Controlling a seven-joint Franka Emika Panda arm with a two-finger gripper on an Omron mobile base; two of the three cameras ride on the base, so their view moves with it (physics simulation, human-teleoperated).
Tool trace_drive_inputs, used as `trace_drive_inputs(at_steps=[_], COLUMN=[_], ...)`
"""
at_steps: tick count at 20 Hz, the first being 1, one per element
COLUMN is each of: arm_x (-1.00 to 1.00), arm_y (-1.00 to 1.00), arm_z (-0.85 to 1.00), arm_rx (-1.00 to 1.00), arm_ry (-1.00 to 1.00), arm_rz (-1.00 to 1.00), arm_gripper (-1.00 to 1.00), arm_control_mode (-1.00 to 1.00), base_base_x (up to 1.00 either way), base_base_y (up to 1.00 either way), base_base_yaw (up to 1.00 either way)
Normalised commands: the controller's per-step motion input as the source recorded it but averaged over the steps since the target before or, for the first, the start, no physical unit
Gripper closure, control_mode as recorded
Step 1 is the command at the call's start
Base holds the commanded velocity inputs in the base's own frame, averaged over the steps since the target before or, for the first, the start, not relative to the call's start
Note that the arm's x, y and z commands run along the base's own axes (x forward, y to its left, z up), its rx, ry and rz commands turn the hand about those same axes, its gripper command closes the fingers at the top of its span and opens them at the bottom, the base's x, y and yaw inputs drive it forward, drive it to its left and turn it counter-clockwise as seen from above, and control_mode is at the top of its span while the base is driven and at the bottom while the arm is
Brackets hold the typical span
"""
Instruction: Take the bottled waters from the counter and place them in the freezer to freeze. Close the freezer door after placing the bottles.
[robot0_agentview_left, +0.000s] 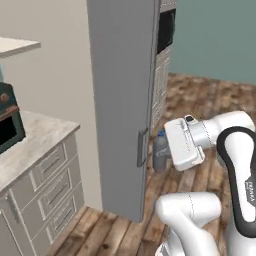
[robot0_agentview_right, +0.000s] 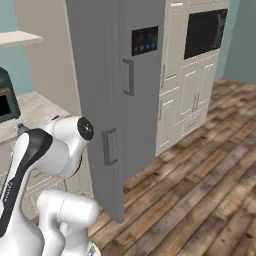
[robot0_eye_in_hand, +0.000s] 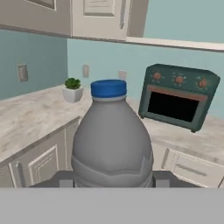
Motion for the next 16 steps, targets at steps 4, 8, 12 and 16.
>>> trace_drive_inputs(at_steps=[4, 8, 12, 16], arm_x=[0.0, 0.0, 0.0, 0.0], arm_y=[0.0, 0.0, 0.0, 0.0], arm_z=[0.0, 0.0, 0.0, 0.0], arm_rx=[0.0, 0.0, 0.0, 0.0], arm_ry=[0.0, 0.0, 0.0, 0.0], arm_rz=[0.0, 0.0, 0.0, 0.0], arm_gripper=[1.0, 1.0, 1.0, 1.0], arm_control_mode=[1.0, 1.0, 1.0, 1.0], base_base_x=[0.18, 0.26, 0.54, 0.96], base_base_y=[-1.0, -1.0, -1.0, -1.0], base_base_yaw=[-0.28, -0.07, 0.04, 0.16])
